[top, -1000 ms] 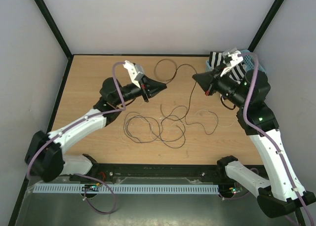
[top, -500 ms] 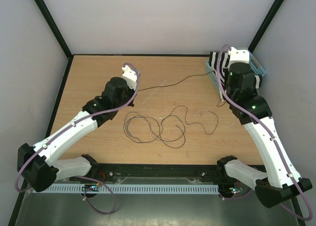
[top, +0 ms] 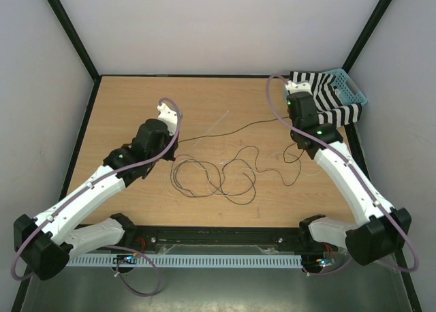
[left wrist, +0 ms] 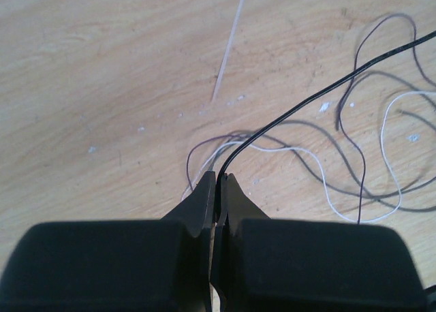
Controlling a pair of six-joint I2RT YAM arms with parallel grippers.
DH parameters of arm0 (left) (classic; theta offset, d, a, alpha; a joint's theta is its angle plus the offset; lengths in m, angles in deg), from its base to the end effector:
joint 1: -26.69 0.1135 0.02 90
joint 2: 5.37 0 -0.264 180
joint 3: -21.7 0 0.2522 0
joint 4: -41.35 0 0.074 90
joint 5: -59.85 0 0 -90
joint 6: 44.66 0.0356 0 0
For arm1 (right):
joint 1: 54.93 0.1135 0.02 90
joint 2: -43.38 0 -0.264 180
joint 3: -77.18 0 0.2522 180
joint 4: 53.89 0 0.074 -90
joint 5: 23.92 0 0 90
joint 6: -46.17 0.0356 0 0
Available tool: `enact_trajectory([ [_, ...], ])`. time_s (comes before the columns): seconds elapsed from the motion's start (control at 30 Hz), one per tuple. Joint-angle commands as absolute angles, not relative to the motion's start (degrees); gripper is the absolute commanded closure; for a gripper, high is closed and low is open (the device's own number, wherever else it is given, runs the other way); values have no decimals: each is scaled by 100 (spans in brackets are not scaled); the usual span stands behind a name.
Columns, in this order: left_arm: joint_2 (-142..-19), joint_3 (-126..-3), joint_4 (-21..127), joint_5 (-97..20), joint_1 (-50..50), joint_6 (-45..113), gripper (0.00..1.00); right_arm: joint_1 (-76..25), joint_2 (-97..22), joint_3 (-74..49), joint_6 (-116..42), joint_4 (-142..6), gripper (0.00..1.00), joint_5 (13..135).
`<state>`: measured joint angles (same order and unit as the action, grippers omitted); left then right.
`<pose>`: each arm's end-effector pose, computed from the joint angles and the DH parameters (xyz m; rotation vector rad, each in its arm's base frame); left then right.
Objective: Zip-tie the wires
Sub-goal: Straighten the cable at the center of the board.
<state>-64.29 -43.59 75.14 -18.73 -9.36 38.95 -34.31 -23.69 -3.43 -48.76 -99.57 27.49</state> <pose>0.1909 -0.1303 0.3174 0.4033 2.0089 -0.2593 0.2405 0.0668 0.3615 -0.0650 2.0411 -0.5441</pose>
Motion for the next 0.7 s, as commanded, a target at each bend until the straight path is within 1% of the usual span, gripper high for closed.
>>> enact_trajectory([
  [0.0, -6506, -4196, 7809, -1944, -882, 3624, 100, -3443, -2683, -39, -4749, -10061, 100, 3100],
  [0.17, -6469, -3974, 7886, -2014, -861, 3380, 100, -3343, -3142, 61, -4673, -10061, 100, 3417],
  [0.3, -6282, -3657, 7956, -1762, -768, 3081, 100, -2984, -3544, 148, -4561, -10060, 100, 3520],
  [0.53, -5747, -2900, 8002, -1743, -317, 2567, 100, -2479, -4230, 424, -4373, -10061, 100, 3885],
  [0.67, -5642, -2566, 8001, -1484, -161, 2296, 100, -2343, -4520, 655, -4298, -10044, 100, 4131],
])
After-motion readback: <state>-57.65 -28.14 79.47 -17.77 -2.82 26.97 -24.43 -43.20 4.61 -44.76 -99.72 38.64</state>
